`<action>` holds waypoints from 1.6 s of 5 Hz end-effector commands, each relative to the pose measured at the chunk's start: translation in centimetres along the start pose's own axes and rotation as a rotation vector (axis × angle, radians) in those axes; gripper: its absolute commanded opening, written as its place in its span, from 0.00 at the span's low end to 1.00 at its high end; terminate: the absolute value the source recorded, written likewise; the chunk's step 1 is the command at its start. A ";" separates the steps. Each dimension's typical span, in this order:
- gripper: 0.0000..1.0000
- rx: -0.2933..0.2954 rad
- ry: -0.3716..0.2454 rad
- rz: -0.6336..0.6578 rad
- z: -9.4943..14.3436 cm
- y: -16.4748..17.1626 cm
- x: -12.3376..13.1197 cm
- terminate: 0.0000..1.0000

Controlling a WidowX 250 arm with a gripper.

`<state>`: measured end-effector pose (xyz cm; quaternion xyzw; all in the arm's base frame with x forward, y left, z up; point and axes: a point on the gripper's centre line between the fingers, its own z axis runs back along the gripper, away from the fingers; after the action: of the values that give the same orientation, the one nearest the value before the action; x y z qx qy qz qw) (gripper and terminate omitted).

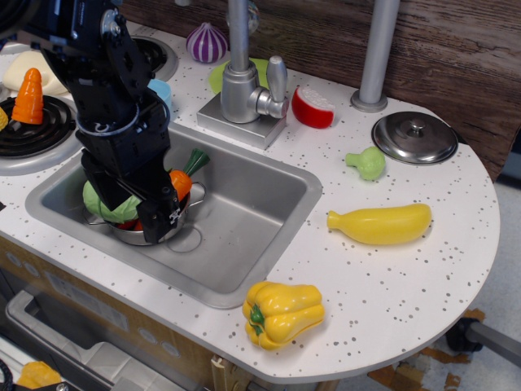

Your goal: Put broccoli in bowl

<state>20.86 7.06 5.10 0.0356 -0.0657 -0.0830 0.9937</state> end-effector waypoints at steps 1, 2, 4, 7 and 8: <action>1.00 0.000 0.000 0.000 0.0 0.0 0.0 0.00; 1.00 0.006 0.004 0.139 0.9 -2.0 3.0 0.00; 1.00 0.026 -0.028 0.103 1.7 -5.3 9.6 0.00; 1.00 -0.102 -0.116 0.027 0.7 -8.8 20.2 0.00; 1.00 -0.126 -0.136 0.026 0.3 -9.8 21.9 0.00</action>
<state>40.36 -6.48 4.92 -0.0376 -0.1042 -0.0745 0.9910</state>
